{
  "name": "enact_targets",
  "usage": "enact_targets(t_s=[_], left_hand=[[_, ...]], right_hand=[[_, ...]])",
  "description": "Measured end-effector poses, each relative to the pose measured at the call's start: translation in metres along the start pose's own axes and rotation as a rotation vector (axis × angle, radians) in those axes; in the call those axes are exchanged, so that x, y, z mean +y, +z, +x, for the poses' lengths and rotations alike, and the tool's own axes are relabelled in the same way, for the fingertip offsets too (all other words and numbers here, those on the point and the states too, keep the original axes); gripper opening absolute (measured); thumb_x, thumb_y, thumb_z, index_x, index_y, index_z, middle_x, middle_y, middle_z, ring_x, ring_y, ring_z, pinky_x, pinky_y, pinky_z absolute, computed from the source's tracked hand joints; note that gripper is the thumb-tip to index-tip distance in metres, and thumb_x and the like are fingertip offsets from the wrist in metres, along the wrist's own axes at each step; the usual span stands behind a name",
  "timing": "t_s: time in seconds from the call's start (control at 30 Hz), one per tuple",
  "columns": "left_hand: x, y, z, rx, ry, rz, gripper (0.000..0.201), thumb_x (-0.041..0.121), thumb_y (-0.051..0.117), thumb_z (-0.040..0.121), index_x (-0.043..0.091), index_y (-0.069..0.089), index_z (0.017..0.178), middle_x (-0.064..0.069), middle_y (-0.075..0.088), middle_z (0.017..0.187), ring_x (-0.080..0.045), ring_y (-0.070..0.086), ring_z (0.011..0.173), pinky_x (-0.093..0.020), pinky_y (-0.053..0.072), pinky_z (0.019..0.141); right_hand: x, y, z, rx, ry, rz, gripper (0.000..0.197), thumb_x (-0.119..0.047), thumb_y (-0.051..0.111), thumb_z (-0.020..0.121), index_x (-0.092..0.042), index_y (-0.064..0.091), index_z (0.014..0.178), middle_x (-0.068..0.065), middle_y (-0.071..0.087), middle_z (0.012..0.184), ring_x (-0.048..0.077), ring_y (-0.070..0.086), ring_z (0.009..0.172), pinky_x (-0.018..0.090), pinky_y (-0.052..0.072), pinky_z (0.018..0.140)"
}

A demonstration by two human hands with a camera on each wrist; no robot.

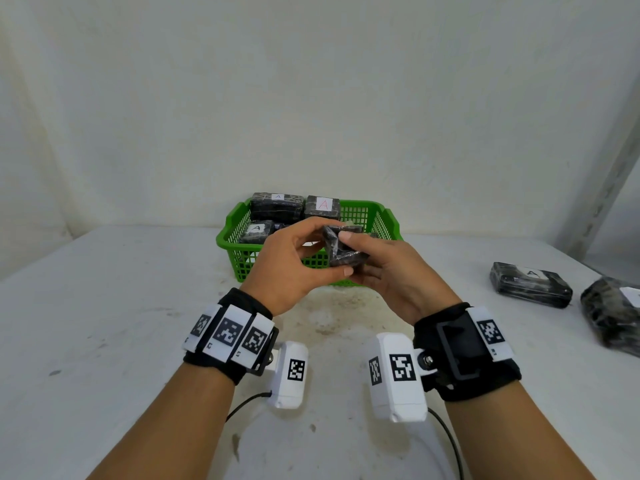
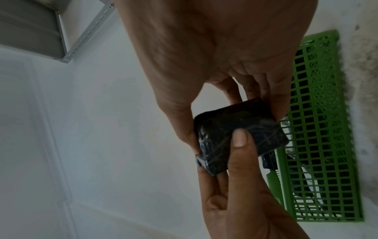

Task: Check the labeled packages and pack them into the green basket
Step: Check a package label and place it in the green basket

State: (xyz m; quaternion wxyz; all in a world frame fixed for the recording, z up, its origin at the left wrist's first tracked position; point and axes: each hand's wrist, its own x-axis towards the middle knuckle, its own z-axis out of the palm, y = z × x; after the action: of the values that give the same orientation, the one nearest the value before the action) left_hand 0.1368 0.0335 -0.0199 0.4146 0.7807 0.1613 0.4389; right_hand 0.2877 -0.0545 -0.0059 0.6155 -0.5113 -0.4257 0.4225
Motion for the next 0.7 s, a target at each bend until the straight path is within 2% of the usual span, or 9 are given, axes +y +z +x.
enact_targets(t_s=[0.07,0.17,0.27,0.37,0.47,0.57,0.63,0.7], left_hand=[[-0.0004,-0.0002,-0.0002,-0.015,-0.007,0.010,0.055,0.013,0.089,0.069,0.020,0.066,0.118,0.003,0.072,0.114,-0.015,0.067,0.111,-0.041,0.052,0.100],[0.0001,-0.0002,-0.0001,-0.019,-0.007,0.005,0.056,0.014,0.089,0.068,0.021,0.066,0.118,0.003,0.071,0.114,-0.014,0.067,0.111,-0.041,0.053,0.099],[0.0002,-0.0002,-0.0001,-0.004,0.008,-0.015,0.054,0.009,0.088,0.068,0.018,0.066,0.117,0.003,0.072,0.113,-0.015,0.067,0.111,-0.040,0.053,0.099],[0.0000,-0.0011,0.0001,0.009,0.016,-0.041,0.053,0.005,0.087,0.069,0.015,0.066,0.117,0.001,0.072,0.113,-0.017,0.067,0.111,-0.041,0.052,0.100],[0.0001,-0.0030,0.0015,0.021,0.018,-0.051,0.054,0.006,0.087,0.069,0.016,0.067,0.117,0.000,0.072,0.113,-0.018,0.066,0.112,-0.043,0.051,0.101],[-0.0006,-0.0040,0.0019,0.016,0.015,-0.053,0.054,0.009,0.088,0.068,0.016,0.067,0.117,-0.001,0.072,0.114,-0.019,0.066,0.113,-0.044,0.051,0.101],[-0.0011,-0.0036,0.0013,0.011,0.011,-0.048,0.053,0.010,0.088,0.068,0.016,0.067,0.116,-0.001,0.072,0.113,-0.019,0.066,0.112,-0.044,0.051,0.100],[-0.0016,-0.0029,0.0010,0.007,0.007,-0.051,0.052,0.008,0.088,0.068,0.015,0.067,0.115,-0.001,0.072,0.113,-0.020,0.067,0.111,-0.044,0.052,0.100]], right_hand=[[0.0001,-0.0003,0.0005,0.014,0.001,-0.010,0.017,-0.022,0.071,0.094,-0.007,0.078,0.099,0.017,0.078,0.099,0.020,0.072,0.087,0.028,0.061,0.077],[0.0011,-0.0005,-0.0001,0.053,-0.026,-0.023,0.019,-0.019,0.073,0.093,-0.003,0.079,0.100,0.027,0.075,0.109,0.027,0.071,0.092,0.040,0.059,0.092],[0.0025,0.0002,0.0000,0.060,-0.030,-0.004,0.020,-0.020,0.074,0.092,-0.004,0.079,0.103,0.025,0.075,0.112,0.027,0.071,0.097,0.042,0.056,0.098],[0.0029,0.0014,-0.0003,0.008,0.022,0.033,0.016,-0.024,0.072,0.093,-0.013,0.079,0.102,0.017,0.076,0.112,0.023,0.069,0.099,0.039,0.052,0.102],[0.0018,0.0010,-0.0010,-0.008,0.024,0.079,0.013,-0.023,0.069,0.095,-0.016,0.079,0.099,0.012,0.076,0.108,0.020,0.070,0.098,0.034,0.056,0.095],[0.0028,-0.0001,0.0008,0.013,-0.014,0.043,0.021,-0.023,0.070,0.095,-0.006,0.079,0.104,0.022,0.074,0.112,0.023,0.069,0.096,0.030,0.058,0.086],[0.0045,-0.0015,0.0020,0.032,-0.021,0.028,0.029,-0.022,0.072,0.094,0.003,0.076,0.109,0.029,0.071,0.120,0.025,0.068,0.097,0.029,0.059,0.085],[0.0041,-0.0030,0.0017,0.011,-0.009,0.040,0.027,-0.020,0.071,0.094,0.002,0.075,0.109,0.028,0.070,0.122,0.024,0.069,0.098,0.030,0.058,0.089]])
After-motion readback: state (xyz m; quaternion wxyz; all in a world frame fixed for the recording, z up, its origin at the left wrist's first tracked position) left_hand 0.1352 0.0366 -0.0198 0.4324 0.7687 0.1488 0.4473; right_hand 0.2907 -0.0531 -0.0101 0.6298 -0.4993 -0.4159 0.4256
